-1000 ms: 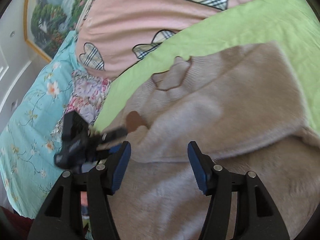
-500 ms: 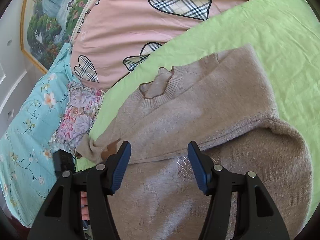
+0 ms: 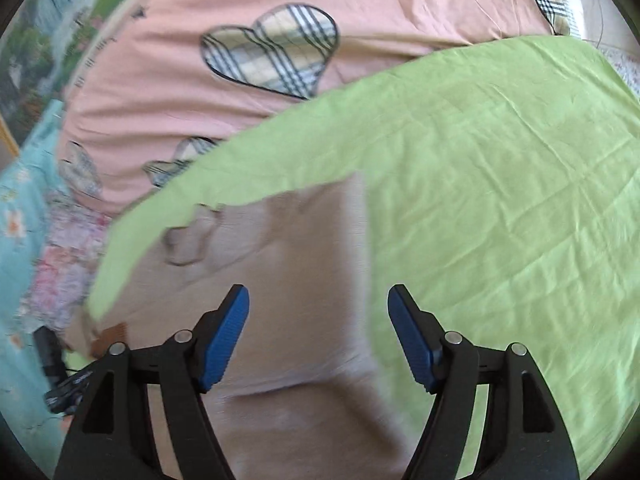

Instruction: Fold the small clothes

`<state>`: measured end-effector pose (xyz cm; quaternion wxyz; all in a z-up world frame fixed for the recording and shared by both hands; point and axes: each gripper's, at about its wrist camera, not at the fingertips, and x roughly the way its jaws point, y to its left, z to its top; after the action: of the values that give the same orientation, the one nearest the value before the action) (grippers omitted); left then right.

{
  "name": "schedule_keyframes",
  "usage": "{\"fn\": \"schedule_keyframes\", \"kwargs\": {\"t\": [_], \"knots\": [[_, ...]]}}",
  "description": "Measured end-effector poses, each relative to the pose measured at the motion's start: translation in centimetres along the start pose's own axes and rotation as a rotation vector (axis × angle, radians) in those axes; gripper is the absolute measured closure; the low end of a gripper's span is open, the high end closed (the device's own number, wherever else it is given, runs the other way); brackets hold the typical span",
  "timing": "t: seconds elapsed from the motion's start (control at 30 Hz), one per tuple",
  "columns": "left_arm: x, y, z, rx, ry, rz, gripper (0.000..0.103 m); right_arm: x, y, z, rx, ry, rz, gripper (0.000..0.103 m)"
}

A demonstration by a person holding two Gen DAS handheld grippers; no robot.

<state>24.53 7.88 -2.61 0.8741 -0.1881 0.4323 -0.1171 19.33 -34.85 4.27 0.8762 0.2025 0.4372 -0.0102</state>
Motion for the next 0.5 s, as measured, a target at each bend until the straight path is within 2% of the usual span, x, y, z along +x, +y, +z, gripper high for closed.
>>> {"fn": "schedule_keyframes", "kwargs": {"t": [0.17, 0.2, 0.23, 0.3, 0.37, 0.43, 0.5], "knots": [[-0.3, -1.3, -0.3, 0.065, -0.008, 0.013, 0.096, 4.8, 0.4, 0.0, -0.059, 0.119, -0.011, 0.032], [-0.1, -1.7, -0.4, 0.074, 0.003, 0.017, 0.096, 5.2, 0.8, -0.1, -0.090, 0.125, -0.015, 0.071], [-0.1, -2.0, -0.4, 0.080, 0.007, 0.012, 0.096, 5.3, 0.9, 0.0, -0.095, 0.129, -0.014, 0.091], [-0.4, -2.8, -0.5, 0.098, 0.002, -0.017, 0.096, 3.7, 0.0, 0.8, -0.060, 0.080, -0.002, 0.094], [0.1, -4.0, -0.7, 0.134, 0.006, -0.022, 0.096, 2.7, -0.5, 1.5, -0.080, 0.034, -0.071, 0.095], [1.3, -4.5, -1.0, 0.162, 0.028, 0.017, 0.096, 3.0, -1.0, 1.7, -0.087, 0.049, -0.082, 0.095], [2.3, -3.7, -1.3, 0.136, 0.065, 0.031, 0.096, 4.0, -0.8, 1.1, -0.130, 0.074, -0.121, 0.095]]}}
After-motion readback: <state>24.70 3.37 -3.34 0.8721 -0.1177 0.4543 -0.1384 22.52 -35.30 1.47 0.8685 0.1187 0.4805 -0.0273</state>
